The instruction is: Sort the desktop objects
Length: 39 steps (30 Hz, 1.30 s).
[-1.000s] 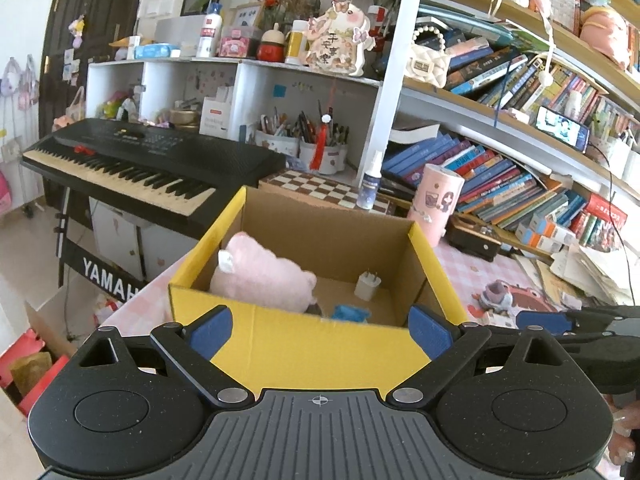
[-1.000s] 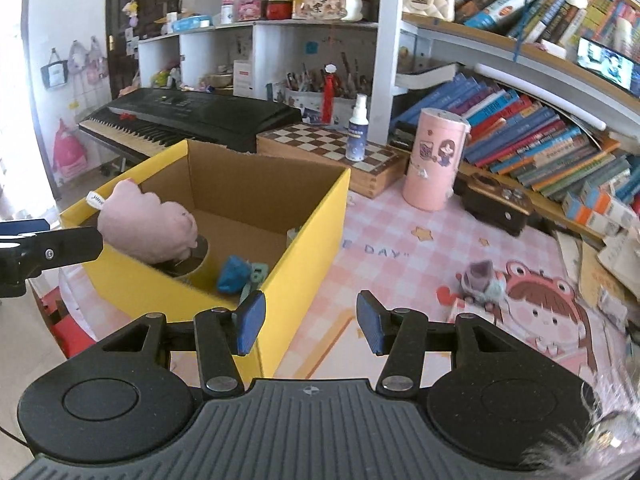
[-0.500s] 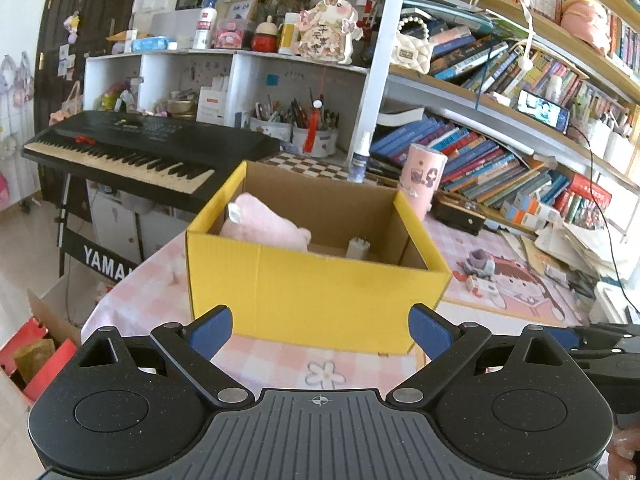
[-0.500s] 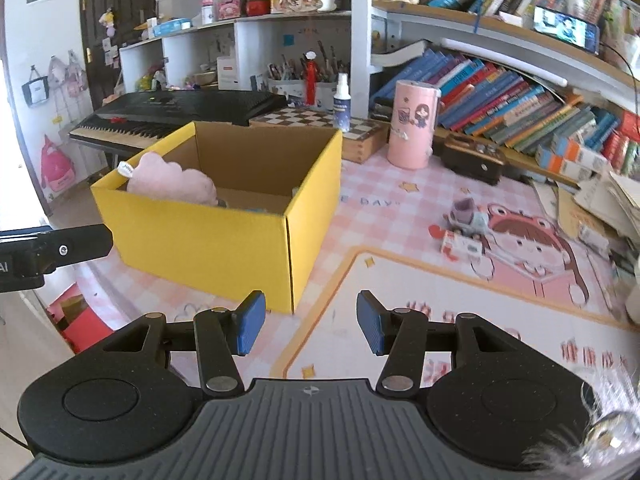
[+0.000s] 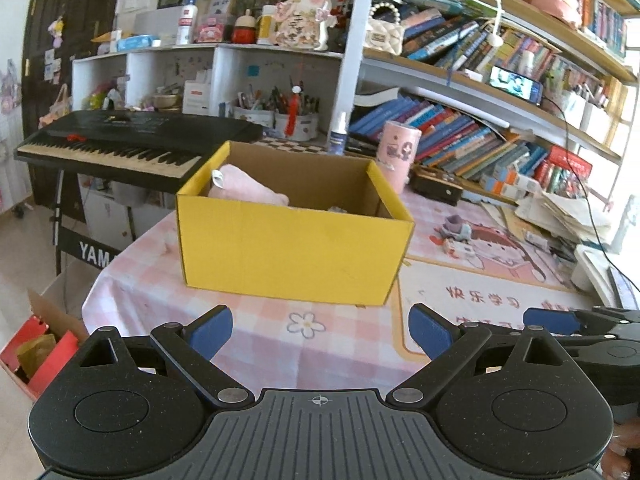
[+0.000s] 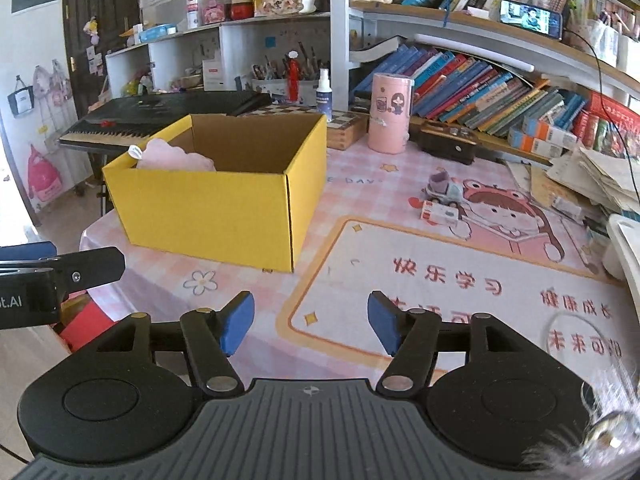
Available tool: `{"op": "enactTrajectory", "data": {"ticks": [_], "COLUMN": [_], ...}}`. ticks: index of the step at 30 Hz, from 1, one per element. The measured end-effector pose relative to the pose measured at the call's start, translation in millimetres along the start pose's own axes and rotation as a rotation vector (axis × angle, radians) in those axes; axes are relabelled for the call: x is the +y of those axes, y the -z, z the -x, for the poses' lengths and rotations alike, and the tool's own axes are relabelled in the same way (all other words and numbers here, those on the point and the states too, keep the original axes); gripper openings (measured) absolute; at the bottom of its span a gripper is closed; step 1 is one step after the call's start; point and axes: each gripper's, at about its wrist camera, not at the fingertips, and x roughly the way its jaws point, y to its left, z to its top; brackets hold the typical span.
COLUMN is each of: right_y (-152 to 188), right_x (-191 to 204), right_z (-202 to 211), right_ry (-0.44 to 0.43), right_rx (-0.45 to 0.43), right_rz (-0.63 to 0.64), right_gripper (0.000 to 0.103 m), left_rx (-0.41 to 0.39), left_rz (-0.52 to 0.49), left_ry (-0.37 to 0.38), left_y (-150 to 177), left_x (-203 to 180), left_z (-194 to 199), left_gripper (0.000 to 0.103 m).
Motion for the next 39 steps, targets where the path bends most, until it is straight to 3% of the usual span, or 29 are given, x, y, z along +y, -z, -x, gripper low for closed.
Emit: {"op": "enactTrajectory", "data": {"ticks": [9, 17, 39], "right_y": [16, 25, 37], "right_x": [5, -1, -50], "right_z": [14, 25, 36], "right_ry": [0.046, 0.101, 0.219], "right_rx": [0.018, 0.023, 0.037], "right_rz": [0.011, -0.004, -0.116], "right_gripper": [0.076, 0.078, 0.089], "left_rx": [0.024, 0.045, 0.073], "left_rz": [-0.006, 0.018, -0.1], "left_ry": [0.036, 0.079, 0.195], "left_y": [11, 15, 10], "left_x": [-6, -10, -63], "left_z": [6, 3, -21], "left_gripper": [0.097, 0.103, 0.103]}}
